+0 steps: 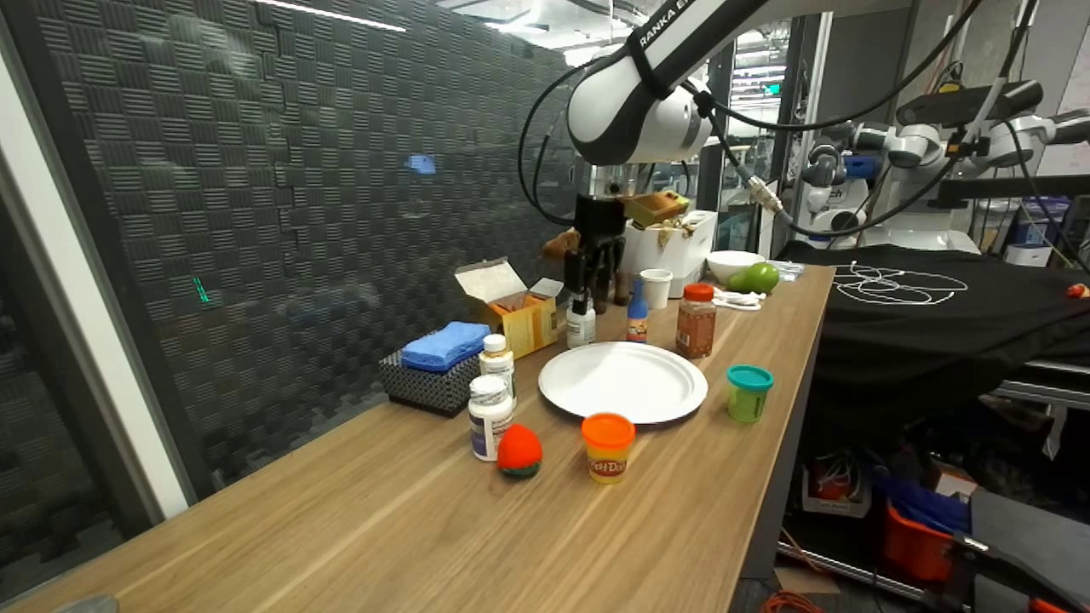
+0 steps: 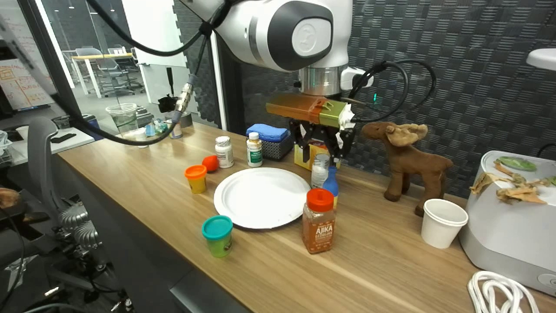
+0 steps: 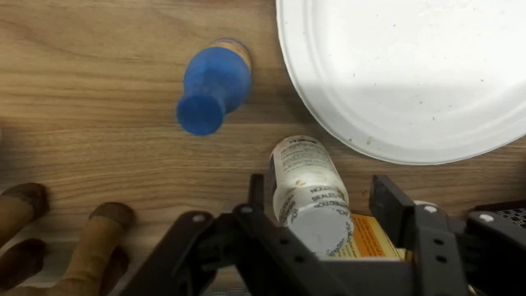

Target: Put the bottles and the red object on the plate

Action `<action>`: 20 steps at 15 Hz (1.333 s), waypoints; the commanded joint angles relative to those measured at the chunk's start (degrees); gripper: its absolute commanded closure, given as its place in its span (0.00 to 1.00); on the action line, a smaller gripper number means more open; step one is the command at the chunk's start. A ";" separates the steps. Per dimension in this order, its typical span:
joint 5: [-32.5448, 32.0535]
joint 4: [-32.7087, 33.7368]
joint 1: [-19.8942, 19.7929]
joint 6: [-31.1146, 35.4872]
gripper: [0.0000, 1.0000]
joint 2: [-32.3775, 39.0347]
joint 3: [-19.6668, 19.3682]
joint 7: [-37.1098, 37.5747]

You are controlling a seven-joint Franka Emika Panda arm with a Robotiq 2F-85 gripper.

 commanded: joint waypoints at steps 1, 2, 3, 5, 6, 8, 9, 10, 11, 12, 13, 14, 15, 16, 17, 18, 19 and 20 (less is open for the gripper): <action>-0.51 2.82 -0.68 -1.72 0.61 0.93 0.86 -0.76; -0.45 3.01 -0.68 -1.65 0.69 1.10 0.93 -0.86; -0.55 3.27 -0.59 -1.22 0.76 1.53 0.99 -0.92; -0.80 3.55 -0.38 -0.87 0.80 1.94 1.09 -1.03; -1.09 3.51 -0.20 -0.92 0.80 1.89 1.08 -1.02; -2.70 2.85 0.48 -0.92 0.80 0.92 0.64 -0.40; -3.47 2.27 0.86 -0.82 0.80 -0.21 0.49 0.26; -4.43 1.82 1.24 -0.93 0.80 -1.30 0.21 0.79; -5.61 1.02 1.73 -0.80 0.80 -3.01 -0.19 1.65; -6.88 0.24 2.15 -0.33 0.80 -4.51 -0.56 2.57; -7.97 -0.57 2.54 -0.31 0.80 -6.18 -0.83 3.66; -8.60 -1.04 2.70 -0.32 0.81 -7.46 -0.82 4.32; -7.85 -2.37 2.50 -0.61 0.81 -9.46 -0.25 4.56; -7.03 -3.45 2.40 -0.87 0.81 -11.03 0.16 4.60; -6.28 -4.38 2.30 -1.26 0.81 -12.41 0.50 4.47; -5.43 -5.65 2.21 -1.82 0.82 -13.75 0.88 4.35; -4.81 -7.18 2.24 -2.28 0.82 -14.95 1.11 4.29; -4.33 -8.46 2.26 -2.61 0.82 -15.94 1.24 4.10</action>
